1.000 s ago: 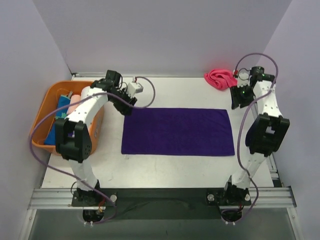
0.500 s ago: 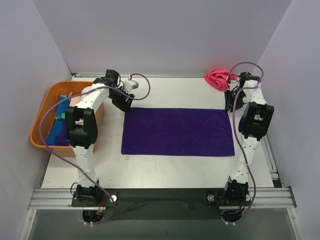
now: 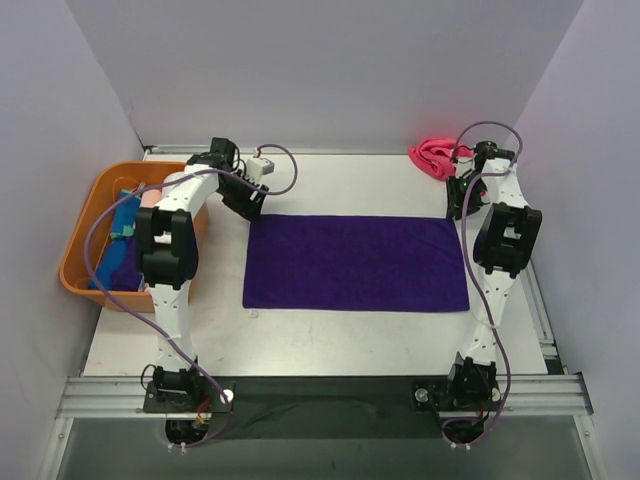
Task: Roll the towels
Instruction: Flatten the towel
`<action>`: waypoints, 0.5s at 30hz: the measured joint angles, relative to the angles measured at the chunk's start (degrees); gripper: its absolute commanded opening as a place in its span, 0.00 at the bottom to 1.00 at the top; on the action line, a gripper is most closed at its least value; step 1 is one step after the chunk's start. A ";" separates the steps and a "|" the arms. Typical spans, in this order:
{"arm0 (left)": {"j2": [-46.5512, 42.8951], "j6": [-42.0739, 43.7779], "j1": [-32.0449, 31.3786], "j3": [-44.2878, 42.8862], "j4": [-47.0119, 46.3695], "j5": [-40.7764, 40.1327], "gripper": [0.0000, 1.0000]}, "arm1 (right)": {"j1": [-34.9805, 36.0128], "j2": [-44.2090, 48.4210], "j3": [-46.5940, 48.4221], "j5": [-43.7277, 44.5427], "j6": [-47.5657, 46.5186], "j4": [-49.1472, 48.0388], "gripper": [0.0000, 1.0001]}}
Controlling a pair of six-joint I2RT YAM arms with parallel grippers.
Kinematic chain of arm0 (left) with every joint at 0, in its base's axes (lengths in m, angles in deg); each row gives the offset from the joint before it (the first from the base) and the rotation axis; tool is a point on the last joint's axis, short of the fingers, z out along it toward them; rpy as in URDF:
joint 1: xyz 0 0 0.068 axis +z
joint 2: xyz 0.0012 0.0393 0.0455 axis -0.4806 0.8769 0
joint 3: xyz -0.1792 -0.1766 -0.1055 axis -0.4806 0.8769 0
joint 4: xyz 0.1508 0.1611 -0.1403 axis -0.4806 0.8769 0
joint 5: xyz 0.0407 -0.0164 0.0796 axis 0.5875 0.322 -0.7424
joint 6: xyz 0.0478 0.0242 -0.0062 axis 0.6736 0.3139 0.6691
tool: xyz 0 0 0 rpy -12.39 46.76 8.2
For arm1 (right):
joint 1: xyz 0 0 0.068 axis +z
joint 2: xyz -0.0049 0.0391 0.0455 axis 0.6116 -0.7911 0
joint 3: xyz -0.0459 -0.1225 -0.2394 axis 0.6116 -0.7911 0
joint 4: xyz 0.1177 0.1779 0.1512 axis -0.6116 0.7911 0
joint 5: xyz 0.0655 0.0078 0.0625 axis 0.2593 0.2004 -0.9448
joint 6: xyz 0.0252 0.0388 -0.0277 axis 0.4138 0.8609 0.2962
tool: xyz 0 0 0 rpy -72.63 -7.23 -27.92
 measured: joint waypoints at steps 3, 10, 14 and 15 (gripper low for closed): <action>1.05 -0.57 0.31 -0.68 -0.17 -0.07 0.70 | 0.11 0.00 0.00 -0.09 0.02 -0.04 0.22; 4.22 -2.10 0.50 -4.24 -0.61 -0.07 0.64 | 0.26 -0.04 0.00 -0.24 0.02 0.00 0.00; 6.08 -3.15 0.59 -6.01 -0.96 0.11 0.61 | 0.35 -0.04 0.00 -0.24 0.07 0.00 0.00; 6.49 -3.41 0.61 -6.32 -1.14 0.13 0.60 | 0.39 -0.04 0.00 -0.24 0.07 -0.02 0.00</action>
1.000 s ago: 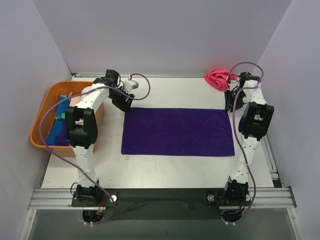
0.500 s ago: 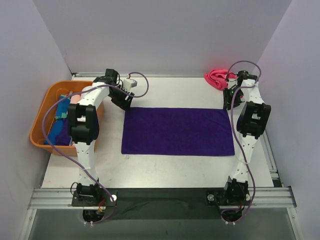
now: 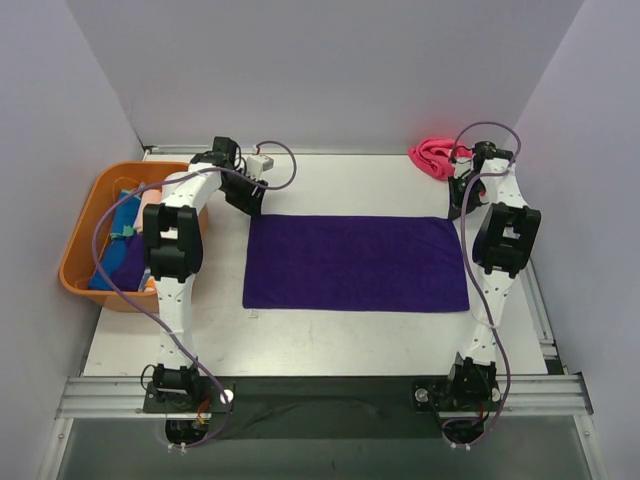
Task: Roll the towels
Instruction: Flatten the towel, then fold the towel
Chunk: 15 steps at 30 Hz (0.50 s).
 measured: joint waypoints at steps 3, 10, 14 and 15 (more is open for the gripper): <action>0.96 -0.48 0.11 -0.68 -0.11 0.15 0.55 | 0.04 0.00 0.00 0.00 -0.04 0.02 0.00; 1.55 -1.27 0.13 -0.68 -0.07 0.48 0.37 | 0.04 0.00 0.00 0.00 -0.09 0.00 0.00; 1.55 -1.14 0.13 -0.68 -0.04 1.03 0.20 | 0.04 0.00 0.00 0.00 -0.11 0.00 0.00; 1.55 -1.16 0.13 -0.68 -0.04 1.27 0.17 | 0.04 0.00 0.00 0.00 -0.11 0.00 0.00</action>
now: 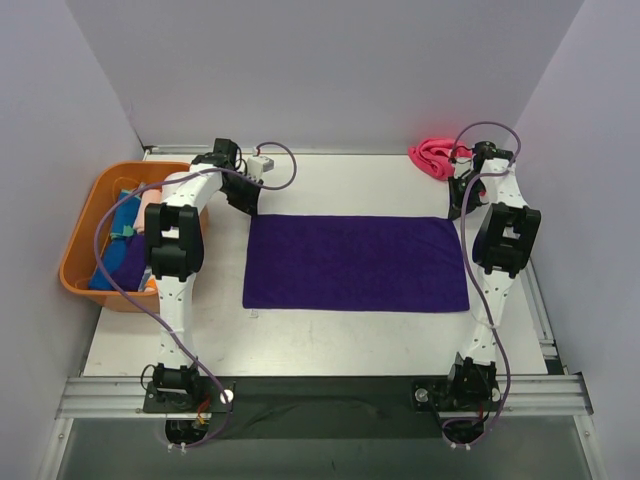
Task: Roll the towels
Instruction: Fold the towel
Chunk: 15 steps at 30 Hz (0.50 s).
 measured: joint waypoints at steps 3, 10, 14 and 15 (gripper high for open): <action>0.00 0.13 0.00 0.00 0.02 0.61 0.01 | 0.00 0.00 0.00 0.00 0.00 0.00 0.00; 0.00 0.52 0.55 -0.04 0.02 1.70 0.00 | -0.50 0.00 1.29 0.00 0.04 -0.04 0.00; 0.00 0.59 1.05 -0.39 0.04 1.92 0.00 | -0.72 0.00 2.78 0.00 0.11 -0.44 0.00; 0.00 0.59 1.16 -0.66 0.09 1.97 0.00 | -0.81 0.00 2.99 -0.02 0.17 -0.48 0.00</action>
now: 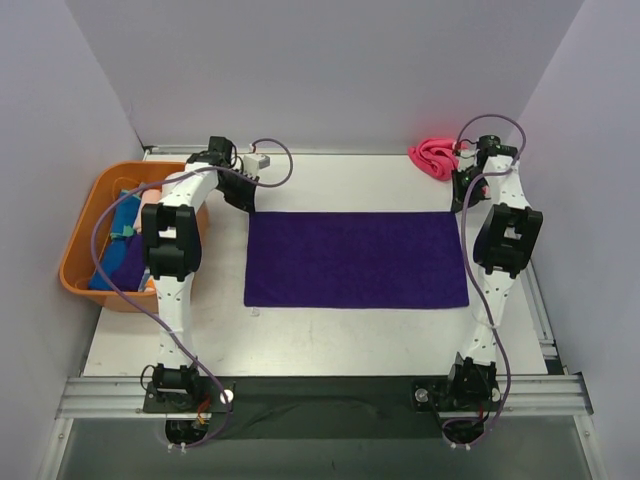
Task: Roll the towels
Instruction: Fold the towel
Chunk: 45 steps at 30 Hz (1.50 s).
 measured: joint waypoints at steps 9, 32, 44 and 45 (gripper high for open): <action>-0.72 1.09 0.20 -0.02 -0.55 1.88 0.00 | -0.96 1.95 -1.14 -1.01 -0.46 -0.66 0.00; -30.05 14.62 1.31 34.42 -0.07 5.57 0.00 | -5.16 25.79 -35.04 -6.71 -7.26 -0.76 0.00; -27.80 12.31 0.46 37.46 1.25 5.70 0.00 | -5.64 26.67 -38.71 -5.68 -9.16 0.26 0.00; -27.80 12.11 0.35 37.46 1.22 5.70 0.00 | -5.62 26.64 -38.71 -5.57 -9.29 0.37 0.00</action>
